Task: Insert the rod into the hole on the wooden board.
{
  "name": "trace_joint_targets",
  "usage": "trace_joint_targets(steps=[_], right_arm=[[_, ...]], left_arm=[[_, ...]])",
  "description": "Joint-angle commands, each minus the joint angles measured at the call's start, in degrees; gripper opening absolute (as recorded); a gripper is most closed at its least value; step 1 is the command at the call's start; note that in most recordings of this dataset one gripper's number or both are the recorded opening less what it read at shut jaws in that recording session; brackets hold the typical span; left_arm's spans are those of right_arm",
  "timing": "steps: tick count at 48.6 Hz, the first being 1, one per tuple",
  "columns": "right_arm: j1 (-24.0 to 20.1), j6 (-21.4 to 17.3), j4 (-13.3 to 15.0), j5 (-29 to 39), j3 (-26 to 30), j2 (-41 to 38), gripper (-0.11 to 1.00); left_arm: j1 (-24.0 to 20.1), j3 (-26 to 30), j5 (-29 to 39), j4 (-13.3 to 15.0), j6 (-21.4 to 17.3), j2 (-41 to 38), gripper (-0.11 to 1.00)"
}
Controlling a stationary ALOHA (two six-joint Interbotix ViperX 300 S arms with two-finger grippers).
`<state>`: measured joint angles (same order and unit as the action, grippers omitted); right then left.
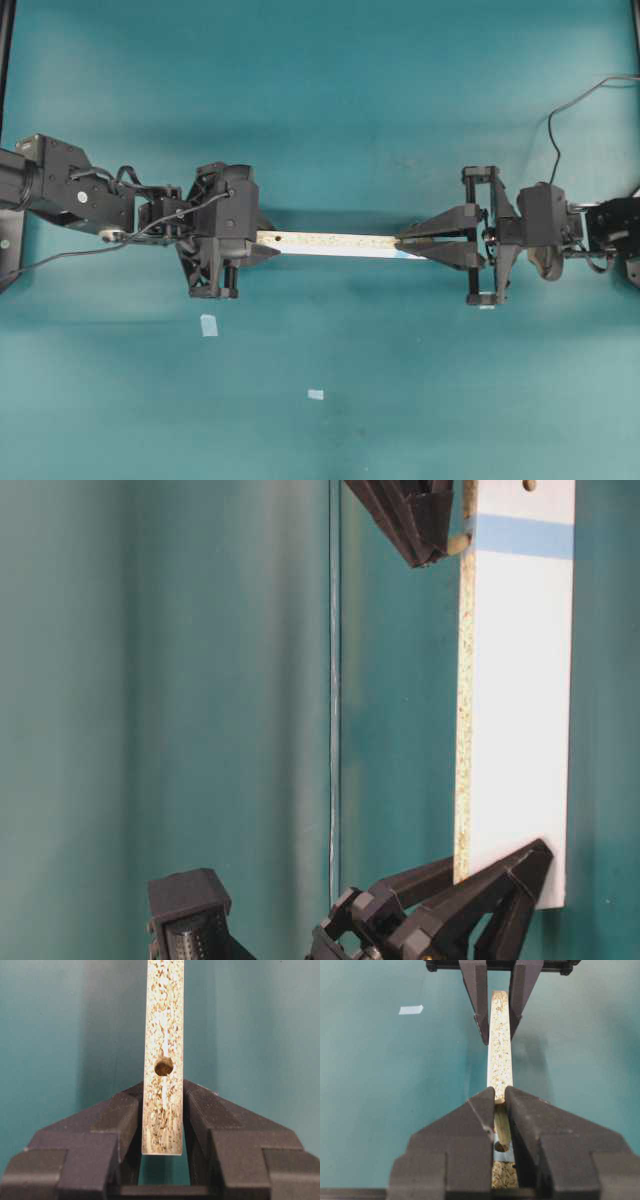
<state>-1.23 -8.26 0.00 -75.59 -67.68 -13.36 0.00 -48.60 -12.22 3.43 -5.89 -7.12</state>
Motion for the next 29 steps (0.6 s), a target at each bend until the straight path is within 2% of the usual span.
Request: trace_joint_targets(steps=[1,11,29], right_arm=[[-0.2,-0.1,-0.2,-0.1,-0.4,0.7,0.12],[-0.2,-0.3,-0.2,-0.1,-1.3,0.7,0.12],[-0.3,-0.3,-0.3,1.4,-1.3,1.1,0.12]], left_arm=[[0.2,0.5,0.0,0.1,0.4,0.5,0.32],[0.2,0.4,0.0,0.1,1.8,0.6,0.32],[0.2,0.5,0.0,0.1,1.8,0.5,0.32]])
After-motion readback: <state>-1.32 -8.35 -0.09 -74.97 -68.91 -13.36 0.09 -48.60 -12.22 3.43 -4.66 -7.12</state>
